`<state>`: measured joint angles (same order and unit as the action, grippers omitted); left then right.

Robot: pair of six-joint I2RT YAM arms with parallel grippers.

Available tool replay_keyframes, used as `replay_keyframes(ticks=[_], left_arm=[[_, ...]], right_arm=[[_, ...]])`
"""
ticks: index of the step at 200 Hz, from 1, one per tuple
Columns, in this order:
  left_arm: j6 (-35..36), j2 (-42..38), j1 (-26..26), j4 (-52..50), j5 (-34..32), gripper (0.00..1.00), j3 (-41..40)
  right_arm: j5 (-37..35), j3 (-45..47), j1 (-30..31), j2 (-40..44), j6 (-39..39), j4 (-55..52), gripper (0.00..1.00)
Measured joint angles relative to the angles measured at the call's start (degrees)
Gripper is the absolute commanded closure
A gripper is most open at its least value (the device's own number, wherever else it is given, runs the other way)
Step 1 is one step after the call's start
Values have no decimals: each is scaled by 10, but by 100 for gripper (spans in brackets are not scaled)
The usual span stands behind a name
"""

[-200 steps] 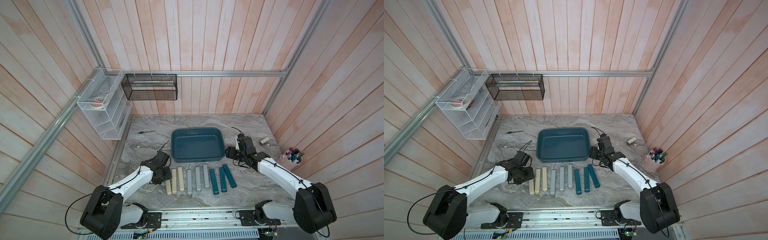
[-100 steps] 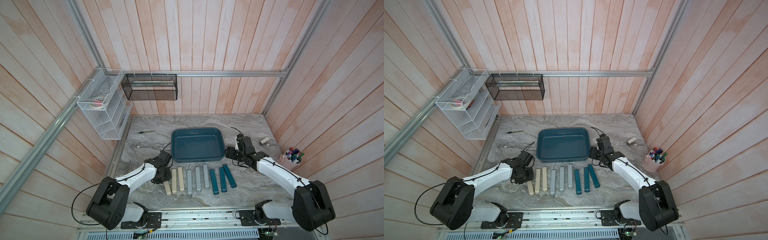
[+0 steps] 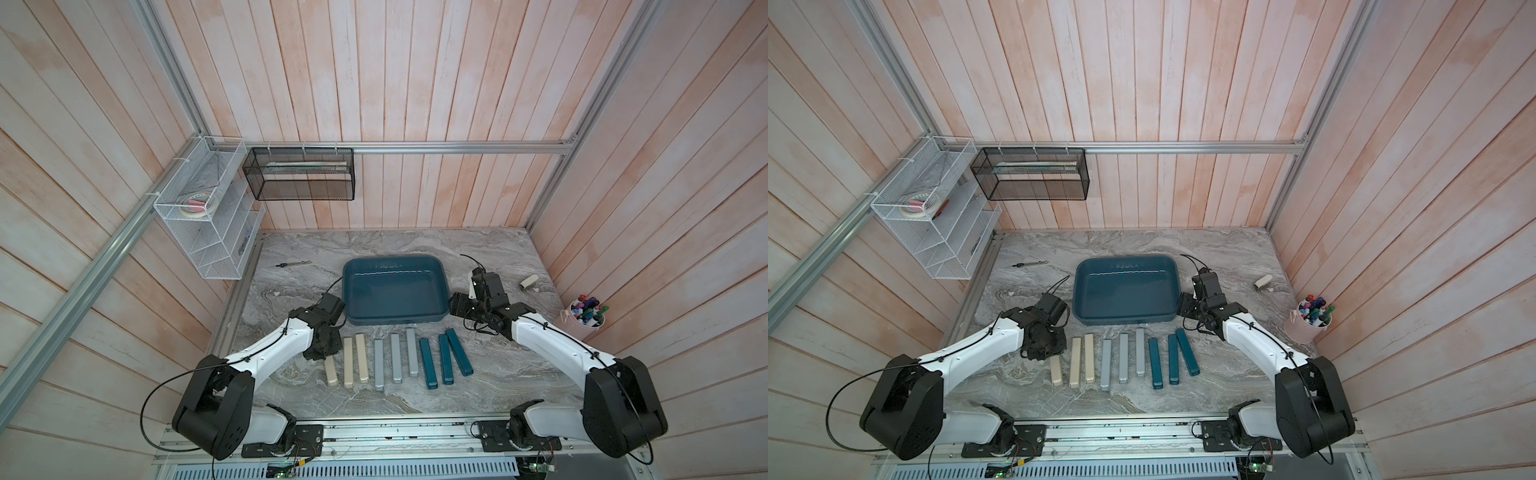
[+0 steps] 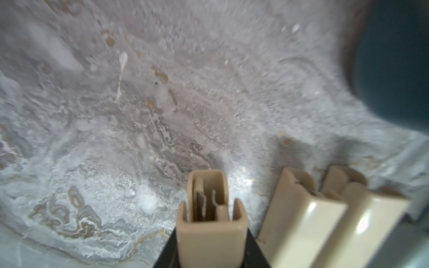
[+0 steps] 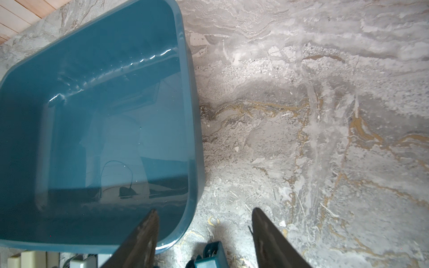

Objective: Put the pruning pliers into the storage box
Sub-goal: Pick up the pruning pliers from the center of the board, then place the pruning pliers in the storage box.

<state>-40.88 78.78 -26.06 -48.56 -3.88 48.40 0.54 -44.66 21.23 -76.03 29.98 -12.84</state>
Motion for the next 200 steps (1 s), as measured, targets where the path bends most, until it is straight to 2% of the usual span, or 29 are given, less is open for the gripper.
replay_keyframes(ticks=[29, 48, 83, 126, 162, 200], left_arm=[[13, 3, 0, -39, -4, 82, 120], [33, 35, 0, -57, -13, 82, 223], [89, 169, 2, -72, -26, 82, 412], [149, 341, 10, -82, -26, 82, 586], [176, 447, 19, -91, -26, 83, 666], [191, 495, 26, -96, -26, 83, 691]], right_arm=[[4, -12, 0, 0, 0, 0, 35], [6, -26, 0, 0, -2, 0, 35], [11, -49, -6, 0, -9, 4, 35], [13, -70, -18, 0, -18, 10, 35], [18, -71, -31, 0, -22, 11, 35], [23, -71, -38, 0, -26, 12, 35]])
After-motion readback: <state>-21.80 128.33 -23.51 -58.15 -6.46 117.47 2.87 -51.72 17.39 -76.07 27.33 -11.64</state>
